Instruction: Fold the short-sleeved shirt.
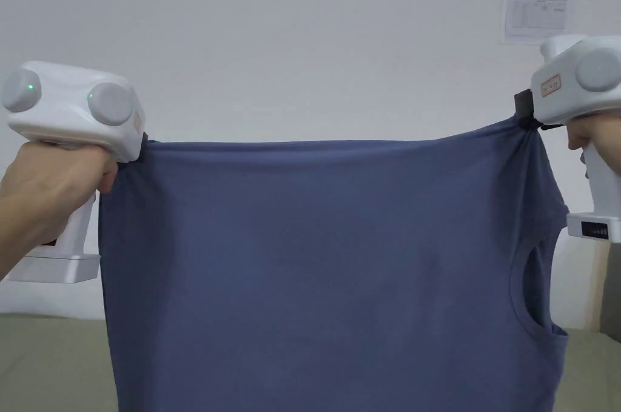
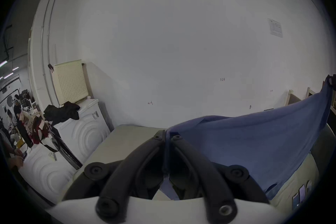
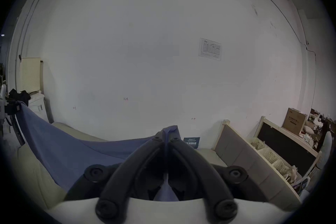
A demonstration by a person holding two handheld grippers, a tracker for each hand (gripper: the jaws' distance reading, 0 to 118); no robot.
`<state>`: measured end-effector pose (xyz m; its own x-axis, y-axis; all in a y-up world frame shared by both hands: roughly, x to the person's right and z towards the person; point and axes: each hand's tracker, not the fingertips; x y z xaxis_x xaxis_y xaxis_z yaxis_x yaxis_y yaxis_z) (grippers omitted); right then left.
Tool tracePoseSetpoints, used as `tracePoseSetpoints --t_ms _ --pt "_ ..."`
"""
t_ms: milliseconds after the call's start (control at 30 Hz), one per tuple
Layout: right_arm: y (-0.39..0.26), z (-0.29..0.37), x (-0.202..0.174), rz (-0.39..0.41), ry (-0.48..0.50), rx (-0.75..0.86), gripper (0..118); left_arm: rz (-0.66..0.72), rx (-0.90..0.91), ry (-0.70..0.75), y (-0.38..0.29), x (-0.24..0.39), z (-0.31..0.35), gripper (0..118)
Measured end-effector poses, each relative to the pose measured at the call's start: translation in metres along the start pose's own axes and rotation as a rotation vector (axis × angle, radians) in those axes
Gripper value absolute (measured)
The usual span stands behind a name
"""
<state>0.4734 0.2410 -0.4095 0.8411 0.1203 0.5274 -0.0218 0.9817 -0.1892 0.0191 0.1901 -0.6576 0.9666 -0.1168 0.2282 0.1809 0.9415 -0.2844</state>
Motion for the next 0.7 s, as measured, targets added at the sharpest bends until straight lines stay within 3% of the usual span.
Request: tracePoseSetpoints --t_ms 267,467,633,700 --pt "-0.044 -0.039 -0.010 -0.009 0.005 -0.069 3 -0.001 -0.076 -0.021 -0.052 0.012 -0.051 3" --pt "-0.160 -0.030 -0.018 0.024 0.063 -0.215 3 -0.036 -0.211 -0.102 -0.147 0.018 -0.072 2" --pt "-0.280 0.030 -0.019 -0.057 0.133 -0.335 3 -0.070 -0.341 -0.171 -0.261 0.010 -0.046 2" --pt "-0.325 0.067 -0.019 -0.039 0.150 -0.388 3 -0.050 -0.406 -0.208 -0.309 0.000 -0.022 3"
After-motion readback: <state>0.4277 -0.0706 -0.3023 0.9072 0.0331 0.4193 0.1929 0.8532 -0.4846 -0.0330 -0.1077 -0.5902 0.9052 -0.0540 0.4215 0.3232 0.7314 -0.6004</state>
